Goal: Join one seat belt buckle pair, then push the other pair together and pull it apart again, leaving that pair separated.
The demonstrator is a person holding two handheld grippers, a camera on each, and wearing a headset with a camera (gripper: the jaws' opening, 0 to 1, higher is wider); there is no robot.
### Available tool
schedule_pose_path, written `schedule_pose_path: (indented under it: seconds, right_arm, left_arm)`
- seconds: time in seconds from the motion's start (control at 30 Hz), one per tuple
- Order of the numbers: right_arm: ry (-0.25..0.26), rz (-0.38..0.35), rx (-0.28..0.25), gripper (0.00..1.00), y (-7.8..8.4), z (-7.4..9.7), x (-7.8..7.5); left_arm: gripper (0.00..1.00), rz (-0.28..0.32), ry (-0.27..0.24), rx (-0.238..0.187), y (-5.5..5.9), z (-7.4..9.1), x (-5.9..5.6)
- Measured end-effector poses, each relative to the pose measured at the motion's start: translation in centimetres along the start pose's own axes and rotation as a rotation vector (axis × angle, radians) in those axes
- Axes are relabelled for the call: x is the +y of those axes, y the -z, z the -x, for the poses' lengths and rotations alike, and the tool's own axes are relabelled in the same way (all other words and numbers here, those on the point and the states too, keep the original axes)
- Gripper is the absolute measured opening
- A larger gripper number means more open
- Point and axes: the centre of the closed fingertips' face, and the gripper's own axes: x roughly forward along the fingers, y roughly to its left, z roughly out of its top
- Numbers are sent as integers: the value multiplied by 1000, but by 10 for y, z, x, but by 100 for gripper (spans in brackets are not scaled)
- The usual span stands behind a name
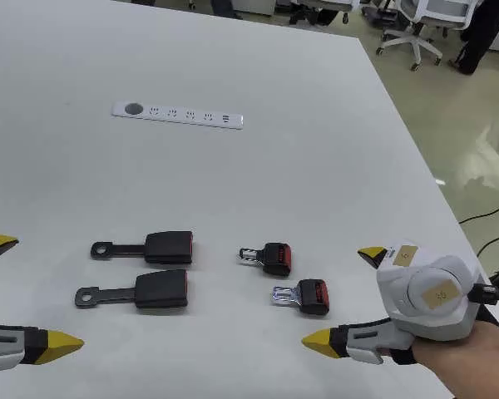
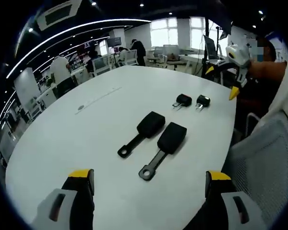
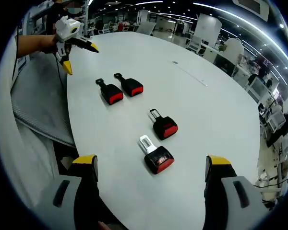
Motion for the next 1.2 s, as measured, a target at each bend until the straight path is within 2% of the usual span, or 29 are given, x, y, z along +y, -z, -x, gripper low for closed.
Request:
schedule_pose_path:
  seconds: [0.13, 0.37, 0.53, 0.63, 0.8, 1.2]
  right_arm:
    - [-2, -10, -4, 99, -1, -1, 1]
    - [2, 51, 9, 99, 0, -3, 4]
    - [-4, 47, 4, 98, -1, -2, 4]
    - [-2, 46, 4, 98, -1, -2, 4]
    - [-6, 51, 5, 97, -2, -2, 4]
    - [-24, 53, 13, 93, 1, -4, 4]
  left_arm:
    - [100, 2, 3, 4, 0, -1, -3]
    - [100, 3, 9, 12, 2, -2, -7]
    - [100, 14, 10, 20, 1, -1, -10]
    - [100, 35, 35, 25, 2, 0, -14]
    - [100, 17, 32, 15, -3, -1, -15]
    - [98, -1, 46, 27, -3, -3, -17]
